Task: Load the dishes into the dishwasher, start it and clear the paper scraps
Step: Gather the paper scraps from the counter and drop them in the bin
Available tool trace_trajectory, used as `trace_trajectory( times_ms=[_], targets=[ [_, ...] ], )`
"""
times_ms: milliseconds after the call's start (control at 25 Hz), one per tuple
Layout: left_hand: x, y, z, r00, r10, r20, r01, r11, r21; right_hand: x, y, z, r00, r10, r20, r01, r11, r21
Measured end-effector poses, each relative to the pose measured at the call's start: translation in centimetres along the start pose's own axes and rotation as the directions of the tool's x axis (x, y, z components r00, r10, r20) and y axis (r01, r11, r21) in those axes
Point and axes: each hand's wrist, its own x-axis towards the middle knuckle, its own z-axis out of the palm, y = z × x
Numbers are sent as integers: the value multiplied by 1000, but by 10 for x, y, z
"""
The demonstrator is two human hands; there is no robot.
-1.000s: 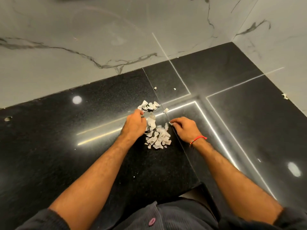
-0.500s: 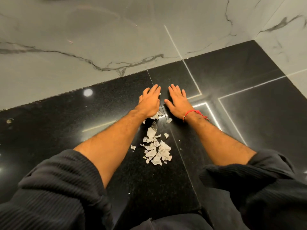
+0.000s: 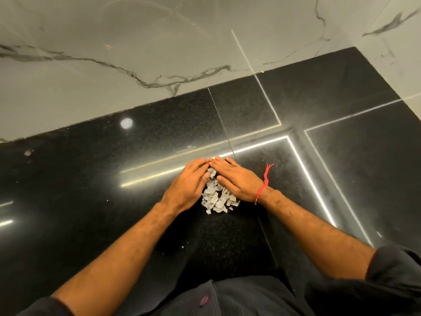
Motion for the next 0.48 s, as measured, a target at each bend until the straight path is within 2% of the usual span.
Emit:
trace_trajectory(
  times_ms=[80, 160, 200, 280, 360, 480],
  targets=[
    [-26, 4, 0, 1000, -19, 16, 20, 999, -39, -14, -15, 2, 999, 36, -12, -34, 992, 122],
    [-44, 0, -7, 999, -40, 18, 40, 999, 19, -29, -24, -7, 987, 105, -120, -74, 968, 239],
    [-50, -3, -13, 996, -83, 36, 80, 994, 77, -38, -26, -14, 973, 146, -182, -103, 969, 225],
    [-59, -7, -24, 971, -213, 110, 192, 965, 177, -53, -27, -28, 950, 255, -179, -245, 967, 76],
    [-65, -7, -29, 947, -273, 170, 234, 947, 222, -63, -29, -36, 914, 403, -43, -405, 907, -117],
    [-57, 2, -25, 935, -280, 219, 244, 954, 175, -53, -39, -29, 886, 448, 121, -399, 868, -296]
  ],
)
